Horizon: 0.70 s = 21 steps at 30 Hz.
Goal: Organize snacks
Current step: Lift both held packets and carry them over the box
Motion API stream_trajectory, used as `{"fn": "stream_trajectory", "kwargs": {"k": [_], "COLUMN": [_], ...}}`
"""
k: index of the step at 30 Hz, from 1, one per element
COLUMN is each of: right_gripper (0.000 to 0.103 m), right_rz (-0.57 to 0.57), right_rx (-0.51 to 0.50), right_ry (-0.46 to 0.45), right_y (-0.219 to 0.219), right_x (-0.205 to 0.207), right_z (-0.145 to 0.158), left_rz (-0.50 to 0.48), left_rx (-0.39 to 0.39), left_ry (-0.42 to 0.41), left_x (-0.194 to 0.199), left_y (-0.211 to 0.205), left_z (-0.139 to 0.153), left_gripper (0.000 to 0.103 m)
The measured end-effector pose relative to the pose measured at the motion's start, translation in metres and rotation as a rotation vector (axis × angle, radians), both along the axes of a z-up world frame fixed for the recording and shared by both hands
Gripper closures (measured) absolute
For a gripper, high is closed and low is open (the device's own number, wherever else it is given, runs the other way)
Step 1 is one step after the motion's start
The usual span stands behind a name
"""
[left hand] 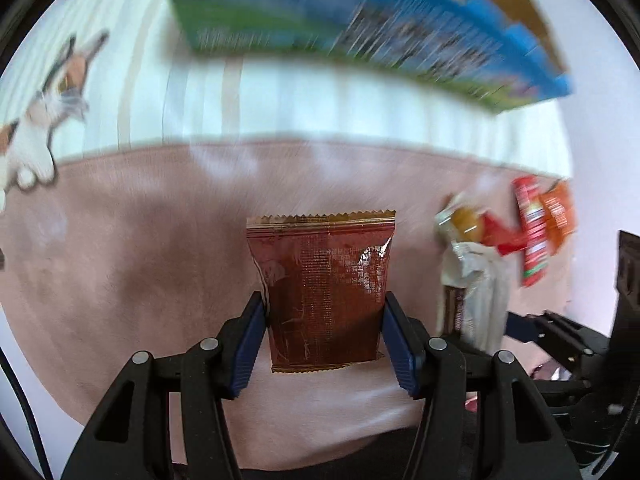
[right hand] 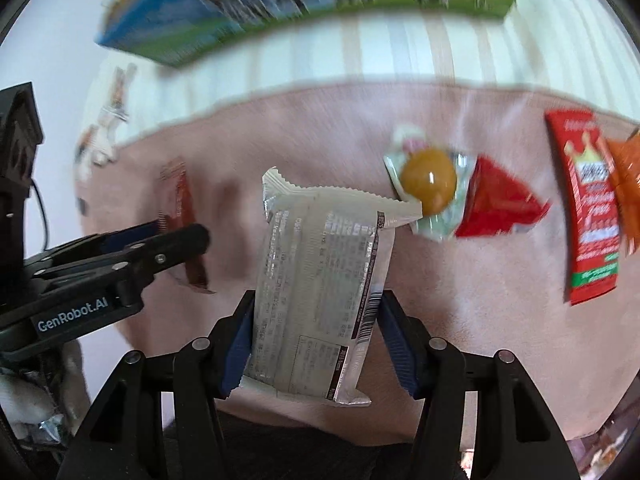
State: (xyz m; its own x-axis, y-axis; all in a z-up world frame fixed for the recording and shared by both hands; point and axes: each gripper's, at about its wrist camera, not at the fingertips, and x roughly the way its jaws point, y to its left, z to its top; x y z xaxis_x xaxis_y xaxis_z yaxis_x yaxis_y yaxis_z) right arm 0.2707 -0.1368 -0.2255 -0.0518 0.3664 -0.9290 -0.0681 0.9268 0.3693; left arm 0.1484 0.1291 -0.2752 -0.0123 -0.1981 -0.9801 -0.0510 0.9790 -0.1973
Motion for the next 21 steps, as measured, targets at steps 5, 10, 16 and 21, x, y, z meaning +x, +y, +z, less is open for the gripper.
{"fn": "stream_trajectory", "kwargs": {"k": [5, 10, 16, 21], "right_gripper": [0.041, 0.041, 0.041, 0.041], "right_rz": [-0.015, -0.030, -0.030, -0.029], "right_rx": [0.042, 0.020, -0.089, -0.171], "right_ry": [-0.125, -0.280, -0.410, -0.429], "right_y": [-0.020, -0.036, -0.051, -0.059], "right_x": [0.047, 0.102, 0.194, 0.260], "right_z": [0.071, 0.135, 0.167, 0.164], "left_rz": [-0.022, -0.013, 0.011, 0.039], "left_rx": [-0.042, -0.038, 0.007, 0.097], "left_ry": [-0.125, -0.225, -0.274, -0.282], "left_x": [0.045, 0.105, 0.180, 0.241], "left_y": [-0.006, 0.002, 0.013, 0.028], "left_z": [0.065, 0.100, 0.112, 0.103], "left_gripper": [0.050, 0.049, 0.049, 0.049]}}
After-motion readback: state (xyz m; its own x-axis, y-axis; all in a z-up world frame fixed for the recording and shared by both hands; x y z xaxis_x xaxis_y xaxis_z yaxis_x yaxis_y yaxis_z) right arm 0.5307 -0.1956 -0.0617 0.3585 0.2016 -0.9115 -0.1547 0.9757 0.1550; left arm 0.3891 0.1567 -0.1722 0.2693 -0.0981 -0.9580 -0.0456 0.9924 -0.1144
